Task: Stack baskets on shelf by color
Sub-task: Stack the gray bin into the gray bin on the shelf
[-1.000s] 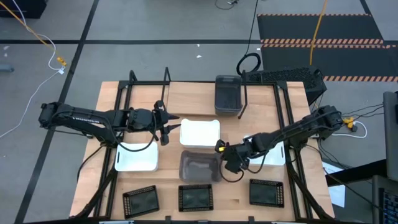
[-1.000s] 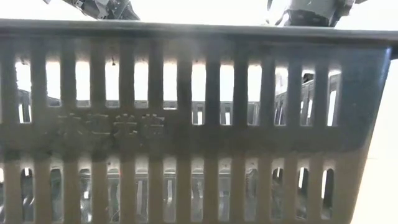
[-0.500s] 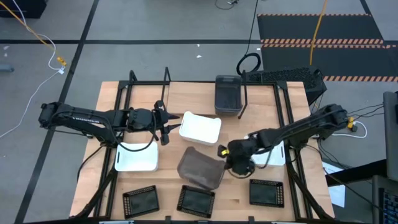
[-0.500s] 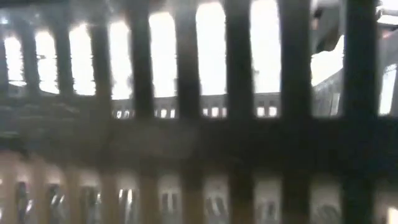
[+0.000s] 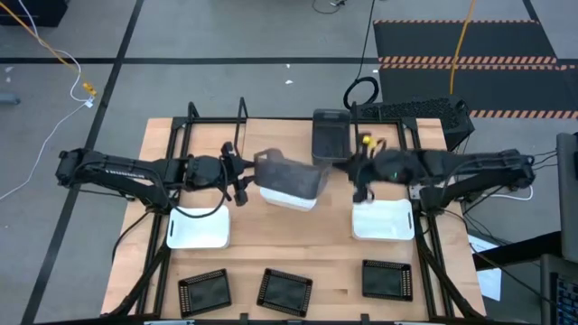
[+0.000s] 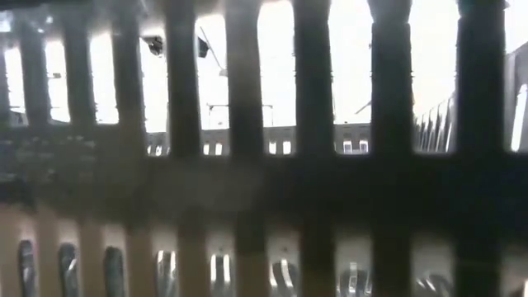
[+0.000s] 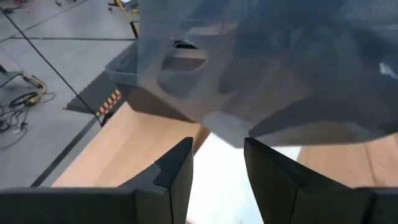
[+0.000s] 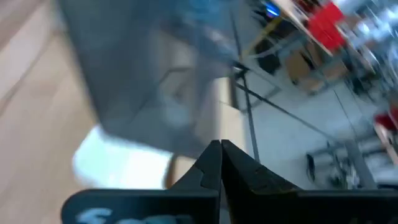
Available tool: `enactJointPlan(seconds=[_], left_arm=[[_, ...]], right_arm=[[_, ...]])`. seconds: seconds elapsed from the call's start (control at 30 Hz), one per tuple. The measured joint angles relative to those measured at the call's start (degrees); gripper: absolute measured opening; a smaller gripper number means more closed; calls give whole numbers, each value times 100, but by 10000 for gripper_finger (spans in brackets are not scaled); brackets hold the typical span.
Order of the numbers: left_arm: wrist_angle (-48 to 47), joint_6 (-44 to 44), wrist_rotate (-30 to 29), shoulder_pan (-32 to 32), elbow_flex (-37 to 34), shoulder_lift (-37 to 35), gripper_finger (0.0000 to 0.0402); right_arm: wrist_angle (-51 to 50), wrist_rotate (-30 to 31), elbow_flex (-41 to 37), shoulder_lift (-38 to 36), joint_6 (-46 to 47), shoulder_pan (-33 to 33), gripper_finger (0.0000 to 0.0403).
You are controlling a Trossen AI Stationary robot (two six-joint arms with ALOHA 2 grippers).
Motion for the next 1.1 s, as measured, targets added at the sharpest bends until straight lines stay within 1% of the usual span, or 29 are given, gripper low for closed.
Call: enactJointPlan(seconds=[0.1,0.23,0.3,0.43,0.53,0.63,0.7,0.83,1.0,1.1], left_arm=[[-4,-25,-18,55,0,0,147],[-127,-211,-209,157,2,0,147],[-292,-317,-402,201,2,0,147],[-494,-394,-534,290,2,0,147],[-506,-409,-548,315,2,0,147],[-497,-399,-548,315,2,0,147],[-455,-359,-550,315,2,0,147],[-446,-342,-550,315,2,0,147],[-520,-383,-550,295,2,0,147],[-532,-381,-550,295,2,0,147]], right_arm=[[-477,-82,537,125,211,-441,2],[-1156,-174,1010,275,100,-792,2],[-1229,-487,1054,272,55,-867,2],[-1374,-1614,1052,354,218,-955,1],[-1363,-2139,1047,481,507,-959,1],[-1268,-2533,1033,732,521,-947,3],[-1208,-2526,900,973,343,-905,14],[-1102,-2467,616,1743,-419,-895,56],[-1118,-1899,597,2722,-1228,-900,115],[-1211,-1895,597,3042,-1900,-900,137]])
